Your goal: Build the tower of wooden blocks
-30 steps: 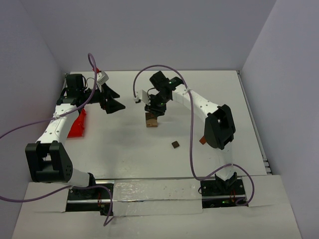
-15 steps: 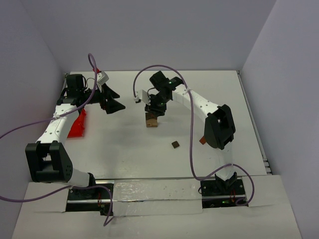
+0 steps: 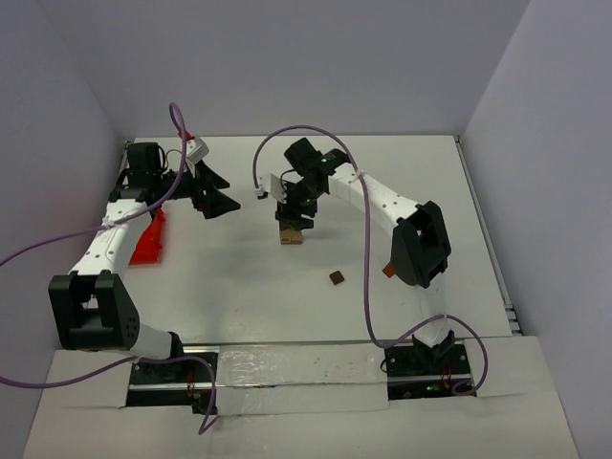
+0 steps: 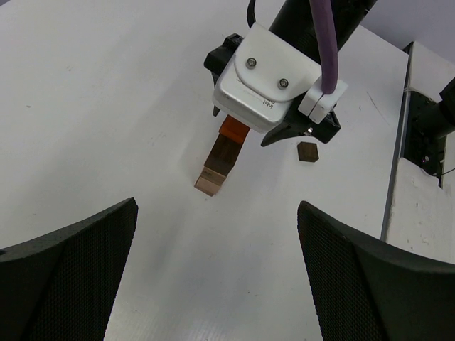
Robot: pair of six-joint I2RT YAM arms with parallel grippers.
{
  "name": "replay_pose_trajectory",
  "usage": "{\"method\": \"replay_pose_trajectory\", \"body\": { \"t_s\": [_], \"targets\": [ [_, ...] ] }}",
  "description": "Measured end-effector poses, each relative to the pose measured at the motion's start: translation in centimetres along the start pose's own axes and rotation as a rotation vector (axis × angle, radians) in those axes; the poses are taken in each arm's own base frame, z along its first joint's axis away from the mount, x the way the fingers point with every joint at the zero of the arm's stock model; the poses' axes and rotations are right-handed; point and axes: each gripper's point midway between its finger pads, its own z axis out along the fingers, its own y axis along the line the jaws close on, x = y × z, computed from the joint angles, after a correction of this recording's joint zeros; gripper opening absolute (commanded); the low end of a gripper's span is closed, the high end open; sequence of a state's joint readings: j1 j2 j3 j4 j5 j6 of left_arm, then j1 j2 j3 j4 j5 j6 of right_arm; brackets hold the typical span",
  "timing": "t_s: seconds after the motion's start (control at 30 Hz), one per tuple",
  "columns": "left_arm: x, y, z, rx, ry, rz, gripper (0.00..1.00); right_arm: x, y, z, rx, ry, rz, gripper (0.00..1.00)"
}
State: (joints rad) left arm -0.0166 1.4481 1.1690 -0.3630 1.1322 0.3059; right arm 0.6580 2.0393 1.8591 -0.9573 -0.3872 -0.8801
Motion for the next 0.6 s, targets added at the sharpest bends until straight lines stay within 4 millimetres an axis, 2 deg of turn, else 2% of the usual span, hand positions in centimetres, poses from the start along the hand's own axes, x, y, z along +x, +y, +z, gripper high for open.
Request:
{"method": "replay_pose_trajectory", "body": {
  "t_s": [0.13, 0.17, 0.27, 0.37, 0.43, 0.5, 0.53, 0.6],
  "targets": [
    [0.0, 0.1, -0.1, -0.007, 0.003, 0.016, 0.99, -0.6, 0.2, -0.7, 0.005, -0.021, 0.020, 0.99],
    [0.0, 0.1, -0.1, -0.010, 0.004, 0.019, 0.99, -1.0, 0.3, -1.2, 0.014, -0.033, 0.024, 0.99],
    [-0.3, 0.1, -0.2, -0.022, 0.005, 0.029, 0.99, -2.8, 0.1, -4.3, 0.072, -0.102, 0.018, 1.00],
    [-0.7, 0.0, 0.0, -0.042, 0.010, 0.048, 0.99, -4.7, 0.4, -8.6, 0.139, -0.193, 0.003, 1.00],
    [-1.0, -0.5, 0.7, -0.060, 0.025, 0.077, 0.99, -5.8, 0.6, -11.6, 0.186, -0.260, -0.001, 1.00],
    [-1.1, -1.8, 2.3, -0.061, 0.051, 0.118, 0.99, -5.7, 0.9, -13.9, 0.218, -0.310, 0.013, 1.00],
    [-1.1, -2.4, 3.1, -0.058, 0.064, 0.133, 0.99, -5.2, 1.0, -14.8, 0.232, -0.327, 0.032, 1.00],
    [-0.6, -5.2, 5.6, -0.007, 0.104, 0.171, 0.99, -3.4, 1.0, -16.0, 0.254, -0.343, 0.086, 1.00]
  ]
}}
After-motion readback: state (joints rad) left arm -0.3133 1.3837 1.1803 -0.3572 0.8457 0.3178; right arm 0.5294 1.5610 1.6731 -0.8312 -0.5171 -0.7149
